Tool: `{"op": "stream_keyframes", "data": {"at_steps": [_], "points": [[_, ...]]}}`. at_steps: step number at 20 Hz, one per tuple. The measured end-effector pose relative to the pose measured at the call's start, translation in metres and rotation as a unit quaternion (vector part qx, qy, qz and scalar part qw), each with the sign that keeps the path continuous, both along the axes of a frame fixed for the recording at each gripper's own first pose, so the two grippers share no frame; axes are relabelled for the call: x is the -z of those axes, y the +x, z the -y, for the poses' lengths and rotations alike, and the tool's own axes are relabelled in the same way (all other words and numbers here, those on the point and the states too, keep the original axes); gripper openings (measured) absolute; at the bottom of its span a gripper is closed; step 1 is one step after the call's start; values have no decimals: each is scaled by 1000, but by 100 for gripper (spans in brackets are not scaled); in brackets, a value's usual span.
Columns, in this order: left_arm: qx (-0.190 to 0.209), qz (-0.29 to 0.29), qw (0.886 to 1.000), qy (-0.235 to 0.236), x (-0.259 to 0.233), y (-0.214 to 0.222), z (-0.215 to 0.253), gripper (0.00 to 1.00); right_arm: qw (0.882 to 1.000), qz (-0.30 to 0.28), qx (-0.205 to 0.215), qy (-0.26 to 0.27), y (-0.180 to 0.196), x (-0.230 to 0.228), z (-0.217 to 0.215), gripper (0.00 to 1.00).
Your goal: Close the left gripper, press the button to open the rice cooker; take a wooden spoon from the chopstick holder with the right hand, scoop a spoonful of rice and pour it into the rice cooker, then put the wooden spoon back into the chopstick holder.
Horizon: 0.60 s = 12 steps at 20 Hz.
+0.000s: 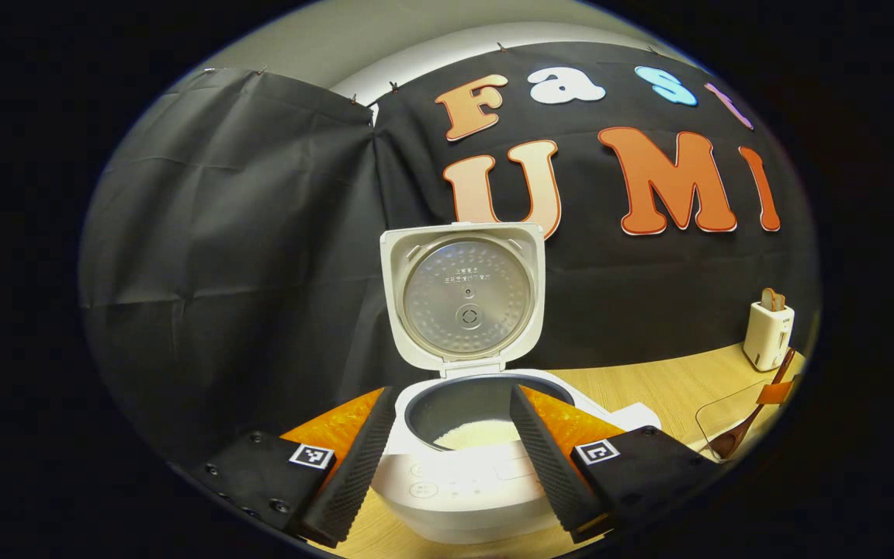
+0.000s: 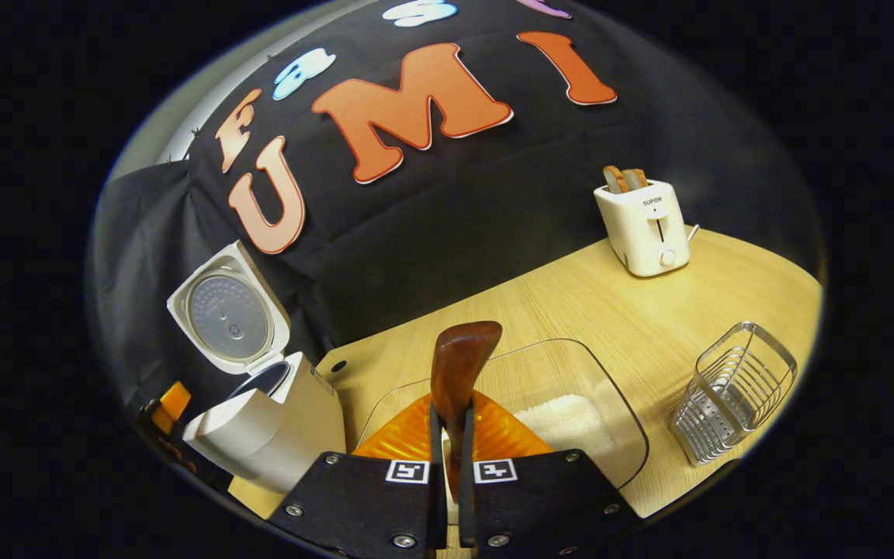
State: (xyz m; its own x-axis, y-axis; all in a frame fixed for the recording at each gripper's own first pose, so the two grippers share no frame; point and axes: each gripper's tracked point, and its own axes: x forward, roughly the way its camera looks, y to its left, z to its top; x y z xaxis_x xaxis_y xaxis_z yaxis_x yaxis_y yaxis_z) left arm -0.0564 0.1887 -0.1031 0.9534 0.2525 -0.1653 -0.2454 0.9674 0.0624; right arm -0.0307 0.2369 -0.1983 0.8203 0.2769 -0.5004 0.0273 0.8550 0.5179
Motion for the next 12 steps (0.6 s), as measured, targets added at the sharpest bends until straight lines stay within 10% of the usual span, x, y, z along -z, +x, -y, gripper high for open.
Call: {"op": "stream_keyframes", "data": {"at_steps": [12], "points": [[-4, 7, 1000, -5, -2, -4, -8, 97, 996, -30, 34, 81, 0, 0, -2, 6]]}}
